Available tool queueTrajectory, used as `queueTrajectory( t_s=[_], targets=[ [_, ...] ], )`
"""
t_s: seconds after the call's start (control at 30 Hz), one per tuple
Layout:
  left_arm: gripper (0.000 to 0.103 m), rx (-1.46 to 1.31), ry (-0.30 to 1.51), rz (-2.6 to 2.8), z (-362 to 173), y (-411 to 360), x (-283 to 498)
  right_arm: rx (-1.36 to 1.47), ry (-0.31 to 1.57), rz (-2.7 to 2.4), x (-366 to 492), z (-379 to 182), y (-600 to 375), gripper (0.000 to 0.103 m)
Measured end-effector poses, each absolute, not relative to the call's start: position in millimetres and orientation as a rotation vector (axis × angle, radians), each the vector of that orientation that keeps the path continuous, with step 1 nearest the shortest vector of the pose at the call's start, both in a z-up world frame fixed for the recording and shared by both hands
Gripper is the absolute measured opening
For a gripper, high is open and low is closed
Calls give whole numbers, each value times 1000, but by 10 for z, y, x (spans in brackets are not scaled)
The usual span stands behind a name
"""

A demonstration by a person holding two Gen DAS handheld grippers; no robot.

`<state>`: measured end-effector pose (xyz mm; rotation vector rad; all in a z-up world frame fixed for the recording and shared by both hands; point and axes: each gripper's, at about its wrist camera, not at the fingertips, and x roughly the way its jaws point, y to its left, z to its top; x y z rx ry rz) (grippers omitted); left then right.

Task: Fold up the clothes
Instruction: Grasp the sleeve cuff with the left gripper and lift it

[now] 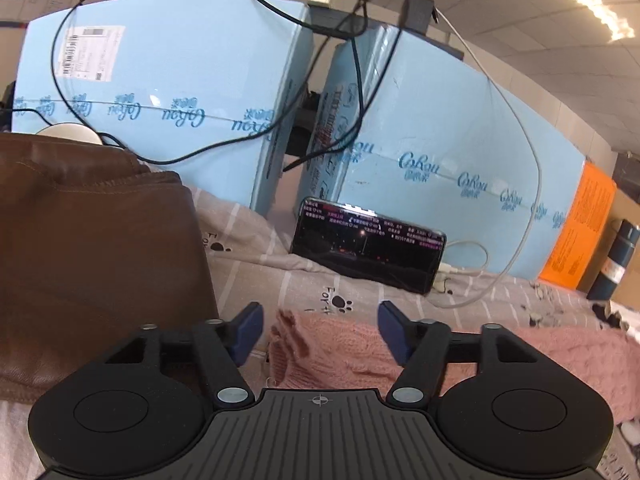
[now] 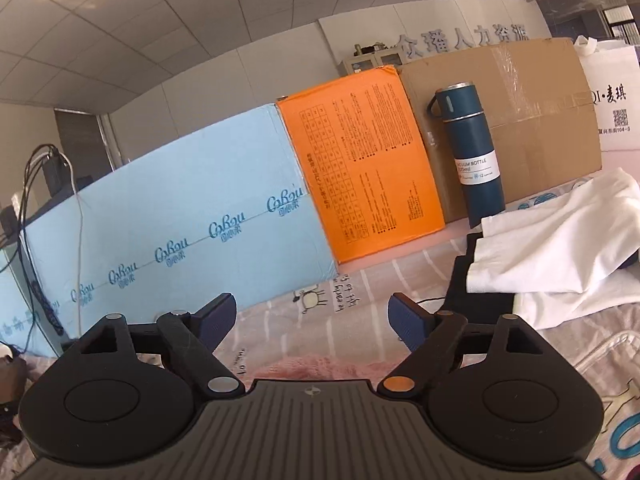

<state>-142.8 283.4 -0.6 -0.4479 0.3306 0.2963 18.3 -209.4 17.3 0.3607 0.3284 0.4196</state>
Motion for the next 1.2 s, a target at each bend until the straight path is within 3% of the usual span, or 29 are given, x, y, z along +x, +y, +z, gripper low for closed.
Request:
queueTrajectory(
  t_s=[0.2, 0.3, 0.37, 0.57, 0.6, 0.63, 0.67, 0.7, 0.83, 1.07, 1.2],
  targets=[
    [90, -939, 432, 204, -215, 2844, -1610, 336, 384, 482, 157, -2, -1991, 84],
    [92, -976, 512, 199, -333, 2734, -1397, 357, 410, 500, 174, -52, -2010, 84],
    [96, -961, 479, 210, -354, 2702, -1267, 353, 405, 493, 157, -74, -2022, 84],
    [95, -913, 377, 289, -395, 2670, -931, 369, 387, 489, 125, -88, -2079, 84],
    [89, -868, 364, 307, -399, 2631, -916, 369, 386, 487, 123, -88, -2080, 84],
    [64, -804, 375, 336, -404, 2589, -890, 369, 388, 486, 124, -93, -2078, 84],
    [49, -747, 390, 349, -412, 2567, -873, 369, 390, 485, 124, -98, -2075, 84],
    [21, -692, 405, 358, -421, 2549, -859, 368, 393, 484, 125, -104, -2069, 84],
    [17, -610, 354, 311, -302, 2452, -1018, 361, 399, 480, 123, -122, -2045, 84],
    [17, -526, 94, 239, 140, 2132, -1687, 363, 389, 506, 102, -107, -2054, 84],
    [17, -484, 68, 400, 200, 2190, -1931, 378, 394, 567, 86, -101, -2051, 84]
  ],
)
